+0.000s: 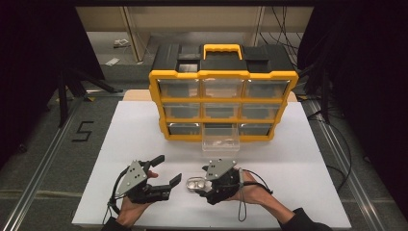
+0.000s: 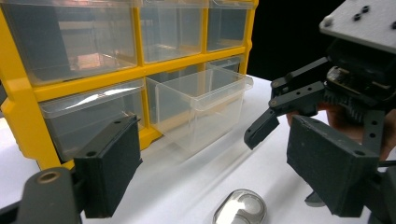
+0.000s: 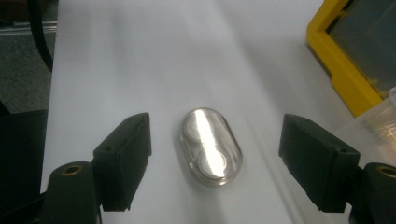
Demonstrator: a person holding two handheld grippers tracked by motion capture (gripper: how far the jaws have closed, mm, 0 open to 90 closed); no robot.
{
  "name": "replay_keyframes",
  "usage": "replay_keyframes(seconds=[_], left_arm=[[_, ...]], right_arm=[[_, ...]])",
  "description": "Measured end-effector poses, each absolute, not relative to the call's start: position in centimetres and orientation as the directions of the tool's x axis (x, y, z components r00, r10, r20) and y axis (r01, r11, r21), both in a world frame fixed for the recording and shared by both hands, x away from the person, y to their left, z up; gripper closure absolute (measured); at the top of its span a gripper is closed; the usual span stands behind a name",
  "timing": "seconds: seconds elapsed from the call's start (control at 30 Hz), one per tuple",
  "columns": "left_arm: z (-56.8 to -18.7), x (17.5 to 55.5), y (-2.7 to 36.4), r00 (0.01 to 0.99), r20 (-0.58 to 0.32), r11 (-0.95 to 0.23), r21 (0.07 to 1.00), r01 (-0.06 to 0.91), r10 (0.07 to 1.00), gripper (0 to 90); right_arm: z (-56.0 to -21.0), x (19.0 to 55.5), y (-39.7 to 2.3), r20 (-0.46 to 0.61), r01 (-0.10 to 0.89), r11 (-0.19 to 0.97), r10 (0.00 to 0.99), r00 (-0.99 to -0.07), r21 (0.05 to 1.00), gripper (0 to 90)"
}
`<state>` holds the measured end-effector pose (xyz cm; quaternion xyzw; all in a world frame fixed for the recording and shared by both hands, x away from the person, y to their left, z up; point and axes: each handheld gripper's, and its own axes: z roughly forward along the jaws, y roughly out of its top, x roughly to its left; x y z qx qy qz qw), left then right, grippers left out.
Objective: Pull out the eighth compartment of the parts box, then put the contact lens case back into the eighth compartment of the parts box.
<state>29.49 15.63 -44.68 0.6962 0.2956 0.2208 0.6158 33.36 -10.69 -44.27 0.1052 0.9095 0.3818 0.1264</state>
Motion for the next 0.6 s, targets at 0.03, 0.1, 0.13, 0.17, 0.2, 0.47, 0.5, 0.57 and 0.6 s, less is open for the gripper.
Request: replay_keyframes(seconds=[0.03,0.1,0.13,0.17,0.2,0.47,0.5,0.57,0.6], left_arm=[[-44.7,29.5,15.6,0.727,-0.058,-0.066,0.988,0.141,0.684,17.2],[-44.7,29.5,15.7,0.726,-0.059,-0.064,0.988,0.141,0.685,17.2],[-44.7,29.5,15.7,0.726,-0.060,-0.063,0.988,0.141,0.685,17.2],[-44.7,29.5,15.7,0.726,-0.060,-0.064,0.988,0.142,0.685,17.2],[-44.7,29.5,15.6,0.726,-0.058,-0.066,0.988,0.141,0.685,17.2],[-44.7,29.5,15.7,0.726,-0.057,-0.064,0.988,0.138,0.685,17.2],[-44.7,29.5,15.6,0.726,-0.055,-0.067,0.988,0.138,0.685,17.2],[-44.7,29.5,15.6,0.727,-0.056,-0.066,0.988,0.139,0.684,17.2],[-44.7,29.5,15.6,0.728,-0.055,-0.067,0.988,0.138,0.683,17.2]], right_arm=[[-44.4,33.5,-10.6,-0.140,0.103,0.686,0.289,-0.947,0.720,26.2],[-44.6,33.7,-10.5,-0.132,0.114,0.687,0.295,-0.946,0.718,26.2],[-44.7,33.8,-10.5,-0.128,0.118,0.688,0.296,-0.947,0.716,26.2],[-44.8,33.8,-10.4,-0.125,0.120,0.689,0.294,-0.948,0.715,26.2],[-44.9,33.9,-10.4,-0.120,0.123,0.689,0.294,-0.948,0.714,26.2],[-45.8,34.4,-9.9,-0.110,0.129,0.707,0.283,-0.953,0.695,26.4],[-45.9,34.5,-9.8,-0.106,0.132,0.707,0.282,-0.953,0.695,26.4],[-46.0,34.6,-9.7,-0.098,0.136,0.704,0.281,-0.955,0.697,26.5],[-46.1,34.7,-9.6,-0.094,0.138,0.703,0.280,-0.955,0.697,26.5]])
